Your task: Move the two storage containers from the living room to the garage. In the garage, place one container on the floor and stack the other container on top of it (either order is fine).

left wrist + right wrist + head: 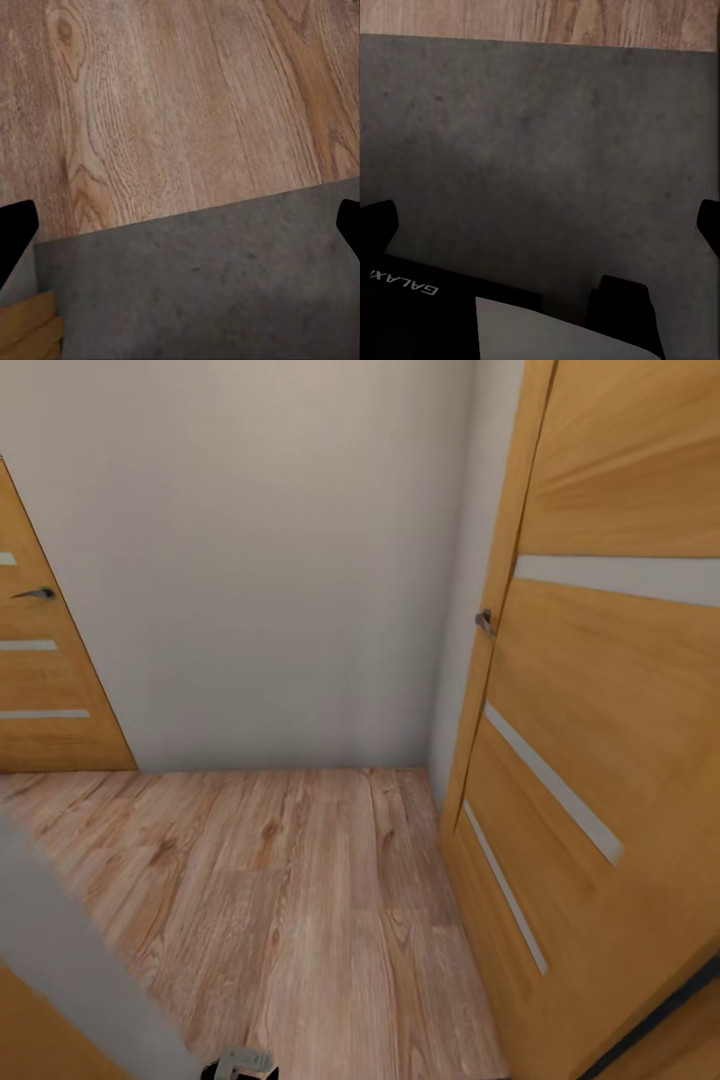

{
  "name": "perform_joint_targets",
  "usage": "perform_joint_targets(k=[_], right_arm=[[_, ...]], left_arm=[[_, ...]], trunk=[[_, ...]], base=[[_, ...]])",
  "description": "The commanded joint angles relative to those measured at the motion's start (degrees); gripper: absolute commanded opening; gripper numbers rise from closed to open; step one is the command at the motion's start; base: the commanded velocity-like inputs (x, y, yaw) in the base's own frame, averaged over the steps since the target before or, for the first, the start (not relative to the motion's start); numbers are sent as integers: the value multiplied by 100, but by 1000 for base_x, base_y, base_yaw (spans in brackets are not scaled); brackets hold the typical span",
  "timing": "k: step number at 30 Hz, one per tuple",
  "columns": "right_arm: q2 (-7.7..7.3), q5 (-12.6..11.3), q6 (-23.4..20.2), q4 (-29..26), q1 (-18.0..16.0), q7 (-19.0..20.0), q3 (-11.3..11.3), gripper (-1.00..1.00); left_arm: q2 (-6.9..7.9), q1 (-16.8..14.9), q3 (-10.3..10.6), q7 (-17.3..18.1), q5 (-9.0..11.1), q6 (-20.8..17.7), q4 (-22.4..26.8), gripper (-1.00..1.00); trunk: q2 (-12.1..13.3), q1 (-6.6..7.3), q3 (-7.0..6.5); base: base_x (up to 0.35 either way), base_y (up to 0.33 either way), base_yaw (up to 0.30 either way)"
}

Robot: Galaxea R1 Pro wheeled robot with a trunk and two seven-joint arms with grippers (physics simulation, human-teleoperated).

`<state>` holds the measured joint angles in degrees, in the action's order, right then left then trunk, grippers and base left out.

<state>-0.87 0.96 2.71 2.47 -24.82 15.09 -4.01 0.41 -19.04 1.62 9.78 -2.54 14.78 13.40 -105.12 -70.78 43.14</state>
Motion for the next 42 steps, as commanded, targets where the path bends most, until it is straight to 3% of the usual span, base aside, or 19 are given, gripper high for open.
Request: perform_joint_targets(k=[1,42], right_arm=[[-1,9,28,17,-9,12,-38,100],[-1,9,30,17,-6,12,-38,100]], left_arm=[[3,-4,14,-5,-27,25,-4,100],[3,-4,11,-3,-27,25,-4,100]], trunk=[[-2,-3,5],[-2,-3,5]], base=[[324,0,0],[50,-32,0]])
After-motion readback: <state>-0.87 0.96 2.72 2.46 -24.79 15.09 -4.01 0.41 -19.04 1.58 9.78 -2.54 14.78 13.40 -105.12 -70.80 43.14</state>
